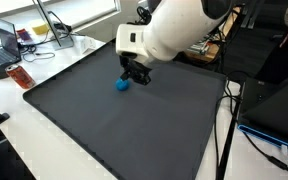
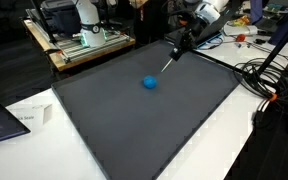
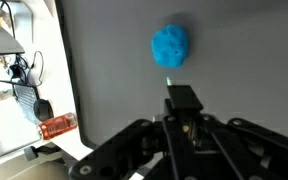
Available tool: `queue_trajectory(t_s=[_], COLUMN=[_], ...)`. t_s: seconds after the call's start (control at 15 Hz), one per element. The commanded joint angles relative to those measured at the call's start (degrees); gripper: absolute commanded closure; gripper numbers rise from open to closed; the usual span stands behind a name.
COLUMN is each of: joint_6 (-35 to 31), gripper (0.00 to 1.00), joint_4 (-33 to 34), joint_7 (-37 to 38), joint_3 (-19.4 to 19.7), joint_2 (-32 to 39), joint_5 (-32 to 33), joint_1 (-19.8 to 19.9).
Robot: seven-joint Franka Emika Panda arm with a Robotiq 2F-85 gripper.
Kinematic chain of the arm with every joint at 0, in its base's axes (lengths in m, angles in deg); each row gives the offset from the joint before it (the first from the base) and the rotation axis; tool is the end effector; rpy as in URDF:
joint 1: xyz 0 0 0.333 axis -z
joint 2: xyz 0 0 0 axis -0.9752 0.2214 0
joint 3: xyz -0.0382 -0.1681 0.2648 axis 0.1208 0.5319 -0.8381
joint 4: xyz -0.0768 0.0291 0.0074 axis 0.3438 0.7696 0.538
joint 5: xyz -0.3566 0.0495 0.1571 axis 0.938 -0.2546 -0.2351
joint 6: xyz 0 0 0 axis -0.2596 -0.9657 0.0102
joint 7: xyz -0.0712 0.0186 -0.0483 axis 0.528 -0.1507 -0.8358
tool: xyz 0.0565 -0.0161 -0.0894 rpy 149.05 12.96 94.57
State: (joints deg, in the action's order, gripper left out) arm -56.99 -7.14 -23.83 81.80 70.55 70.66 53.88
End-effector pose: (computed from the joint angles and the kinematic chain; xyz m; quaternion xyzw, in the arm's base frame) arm 0.6373 0.2028 0.2651 0.9322 -0.0519 -0.0102 0.3580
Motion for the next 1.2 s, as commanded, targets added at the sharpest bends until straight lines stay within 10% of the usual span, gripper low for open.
queue_trajectory(t_s=[0.0,1.13], joint_6=[3.35,15.72], gripper=[0.97,0.97], joint_4=[6.45,25.30], joint_7=[-2.04,-5.61], joint_3=[0.09,2.25], joint_2=[5.94,24.20], joint_5=[3.53,5.67], joint_1=[-0.97,-2.38])
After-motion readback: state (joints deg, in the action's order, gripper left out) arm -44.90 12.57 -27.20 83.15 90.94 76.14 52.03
